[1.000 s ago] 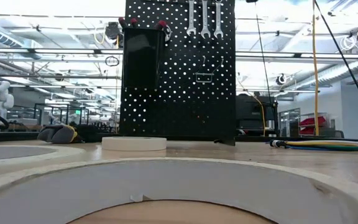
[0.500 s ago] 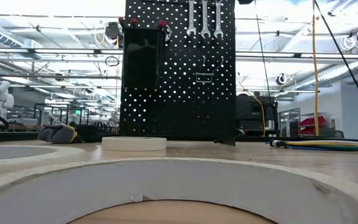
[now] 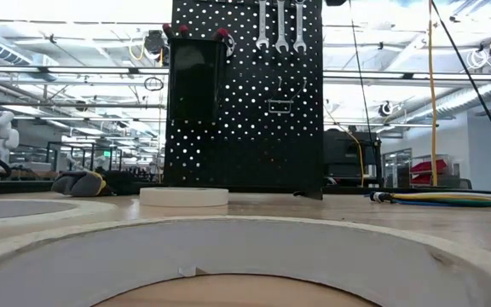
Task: Hang tools onto peg board
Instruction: Hang the silver wrench on the peg board
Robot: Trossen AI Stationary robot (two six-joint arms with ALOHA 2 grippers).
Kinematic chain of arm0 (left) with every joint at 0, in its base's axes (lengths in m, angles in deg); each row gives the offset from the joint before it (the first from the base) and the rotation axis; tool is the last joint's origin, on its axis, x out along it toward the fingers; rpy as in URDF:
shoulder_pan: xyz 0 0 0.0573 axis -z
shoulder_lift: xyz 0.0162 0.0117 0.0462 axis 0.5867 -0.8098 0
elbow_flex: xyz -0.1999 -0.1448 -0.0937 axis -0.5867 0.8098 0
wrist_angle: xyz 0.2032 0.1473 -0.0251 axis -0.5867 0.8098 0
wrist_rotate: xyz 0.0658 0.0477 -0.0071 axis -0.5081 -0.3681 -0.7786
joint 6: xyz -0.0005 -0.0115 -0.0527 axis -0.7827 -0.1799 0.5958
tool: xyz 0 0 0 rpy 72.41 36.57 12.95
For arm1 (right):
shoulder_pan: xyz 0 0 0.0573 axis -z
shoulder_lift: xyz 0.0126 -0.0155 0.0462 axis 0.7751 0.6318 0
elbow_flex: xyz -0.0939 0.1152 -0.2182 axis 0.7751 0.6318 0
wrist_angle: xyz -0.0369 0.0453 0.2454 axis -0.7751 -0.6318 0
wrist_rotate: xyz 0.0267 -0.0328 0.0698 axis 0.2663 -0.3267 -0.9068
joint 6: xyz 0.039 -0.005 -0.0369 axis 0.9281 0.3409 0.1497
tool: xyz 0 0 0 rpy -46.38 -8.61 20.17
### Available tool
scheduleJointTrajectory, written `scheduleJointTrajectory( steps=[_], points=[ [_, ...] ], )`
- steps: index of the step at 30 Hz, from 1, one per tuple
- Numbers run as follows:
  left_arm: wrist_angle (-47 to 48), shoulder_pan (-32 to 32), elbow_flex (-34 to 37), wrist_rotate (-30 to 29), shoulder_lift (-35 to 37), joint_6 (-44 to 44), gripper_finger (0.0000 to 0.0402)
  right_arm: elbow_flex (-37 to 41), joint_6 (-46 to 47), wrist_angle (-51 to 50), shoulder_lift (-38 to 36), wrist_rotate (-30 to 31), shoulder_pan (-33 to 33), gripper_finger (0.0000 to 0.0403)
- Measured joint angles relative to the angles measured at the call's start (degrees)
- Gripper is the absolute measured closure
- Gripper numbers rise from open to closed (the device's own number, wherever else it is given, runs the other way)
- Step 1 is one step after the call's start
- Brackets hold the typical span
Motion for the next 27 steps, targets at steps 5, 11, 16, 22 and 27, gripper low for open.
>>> scheduleJointTrajectory(
  steps=[5,11,16,22,27],
  points=[
    [0.1,-1.0,-0.6,0.1,0.0,0.0,0.0204,0.0,-0.1,-0.1,0.0,0.0,0.3,0.0395],
    [2.7,-1.7,-2.5,3.3,0.0,1.4,0.0206,0.0,-0.2,-0.1,0.0,0.0,0.9,0.0395],
    [5.4,-2.7,-3.8,6.9,0.0,4.4,0.0226,0.0,-0.1,-0.1,0.0,0.0,1.4,0.0395],
    [6.4,-2.9,-3.9,7.5,0.0,4.4,0.0292,0.0,-0.1,-0.1,0.0,0.0,1.5,0.0395],
    [6.5,-3.0,-3.9,6.8,0.0,4.3,0.0385,0.0,0.1,-0.1,0.0,-0.2,1.4,0.0395]
  ],
)
